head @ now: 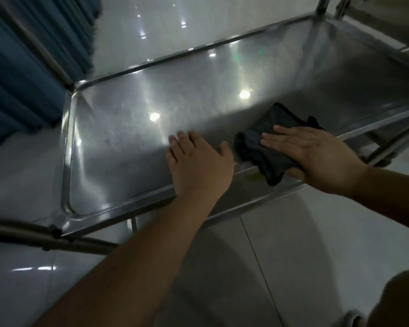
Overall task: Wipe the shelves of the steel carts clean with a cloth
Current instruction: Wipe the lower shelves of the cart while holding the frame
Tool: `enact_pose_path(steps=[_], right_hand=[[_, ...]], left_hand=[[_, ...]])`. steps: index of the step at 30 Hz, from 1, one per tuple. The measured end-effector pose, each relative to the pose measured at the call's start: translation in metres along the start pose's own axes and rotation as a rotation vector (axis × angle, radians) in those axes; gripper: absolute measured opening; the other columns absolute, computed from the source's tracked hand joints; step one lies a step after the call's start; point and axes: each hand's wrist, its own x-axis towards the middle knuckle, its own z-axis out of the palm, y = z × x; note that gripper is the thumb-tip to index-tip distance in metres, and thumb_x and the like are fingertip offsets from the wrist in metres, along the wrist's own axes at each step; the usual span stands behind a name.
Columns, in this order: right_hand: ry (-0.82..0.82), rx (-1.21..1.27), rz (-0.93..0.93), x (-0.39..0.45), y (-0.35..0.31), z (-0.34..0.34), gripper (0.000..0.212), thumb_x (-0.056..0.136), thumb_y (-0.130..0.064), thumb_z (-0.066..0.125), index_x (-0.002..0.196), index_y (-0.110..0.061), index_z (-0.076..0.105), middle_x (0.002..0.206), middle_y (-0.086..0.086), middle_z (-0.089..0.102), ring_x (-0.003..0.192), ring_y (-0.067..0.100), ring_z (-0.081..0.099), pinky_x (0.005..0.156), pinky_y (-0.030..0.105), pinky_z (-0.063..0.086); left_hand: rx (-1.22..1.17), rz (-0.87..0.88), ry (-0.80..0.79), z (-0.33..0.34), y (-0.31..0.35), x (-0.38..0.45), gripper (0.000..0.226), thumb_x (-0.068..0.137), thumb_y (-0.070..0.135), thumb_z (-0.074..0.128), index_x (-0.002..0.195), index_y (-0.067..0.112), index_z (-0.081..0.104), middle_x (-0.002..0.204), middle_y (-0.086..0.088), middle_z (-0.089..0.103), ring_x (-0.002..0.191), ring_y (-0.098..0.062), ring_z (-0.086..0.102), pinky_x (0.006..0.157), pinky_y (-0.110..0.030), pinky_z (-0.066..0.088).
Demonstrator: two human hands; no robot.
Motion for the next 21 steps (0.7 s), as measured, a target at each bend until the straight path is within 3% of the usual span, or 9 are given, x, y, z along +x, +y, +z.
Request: enact_pose_path(steps=[3, 7, 11, 16, 19, 21], right_hand=[[0.086, 0.039, -0.036, 0.0, -0.001, 0.0, 0.061, 0.097, -0.045, 0.044, 0.15, -0.016, 0.052, 0.153, 0.001, 0.052, 0.145, 0.023, 0.045, 0.116, 0.051, 0.039], [0.143, 0.092, -0.134, -0.001, -0.005, 0.0, 0.059, 0.094, -0.039, 0.05, 0.147, -0.012, 0.055, 0.15, 0.002, 0.051, 0.141, 0.019, 0.046, 0.117, 0.04, 0.034], [0.186, 0.133, -0.293, -0.01, -0.021, 0.012, 0.056, 0.095, -0.03, 0.062, 0.147, -0.012, 0.054, 0.153, 0.004, 0.052, 0.146, 0.022, 0.046, 0.118, 0.05, 0.038], [0.223, 0.197, -0.494, -0.02, -0.051, 0.032, 0.05, 0.103, -0.039, 0.061, 0.144, -0.012, 0.055, 0.148, 0.006, 0.057, 0.141, 0.023, 0.052, 0.112, 0.052, 0.045], [0.167, 0.226, -0.492, -0.025, -0.074, 0.047, 0.048, 0.102, -0.044, 0.056, 0.144, -0.019, 0.058, 0.136, 0.006, 0.068, 0.122, 0.022, 0.066, 0.102, 0.048, 0.054], [0.042, 0.282, -0.411, -0.025, -0.086, 0.059, 0.046, 0.1, -0.052, 0.046, 0.137, -0.026, 0.053, 0.113, -0.008, 0.075, 0.095, 0.009, 0.073, 0.077, 0.039, 0.062]], left_hand=[[0.013, 0.006, 0.024, -0.001, 0.0, -0.001, 0.086, 0.106, 0.064, 0.021, 0.168, 0.007, 0.005, 0.176, -0.019, -0.001, 0.163, -0.035, -0.006, 0.13, -0.049, -0.001], [-0.008, 0.025, 0.026, -0.006, -0.003, -0.002, 0.08, 0.108, 0.062, 0.025, 0.169, 0.01, 0.015, 0.176, -0.016, 0.005, 0.163, -0.033, 0.0, 0.13, -0.047, 0.001], [-0.01, 0.116, 0.113, -0.008, -0.013, -0.019, 0.066, 0.11, 0.055, 0.032, 0.16, 0.012, 0.041, 0.17, -0.012, 0.032, 0.157, -0.031, 0.024, 0.129, -0.045, 0.019], [-0.025, 0.183, 0.179, -0.007, -0.04, -0.065, 0.056, 0.109, 0.047, 0.043, 0.155, 0.016, 0.049, 0.162, -0.008, 0.044, 0.152, -0.026, 0.036, 0.126, -0.044, 0.028], [-0.02, 0.253, 0.252, -0.006, -0.063, -0.091, 0.057, 0.105, 0.045, 0.05, 0.153, 0.015, 0.053, 0.159, -0.007, 0.048, 0.149, -0.025, 0.041, 0.122, -0.049, 0.034], [-0.054, 0.338, 0.313, 0.0, -0.079, -0.108, 0.053, 0.104, 0.039, 0.055, 0.151, 0.015, 0.054, 0.159, -0.006, 0.047, 0.149, -0.024, 0.041, 0.121, -0.051, 0.036]])
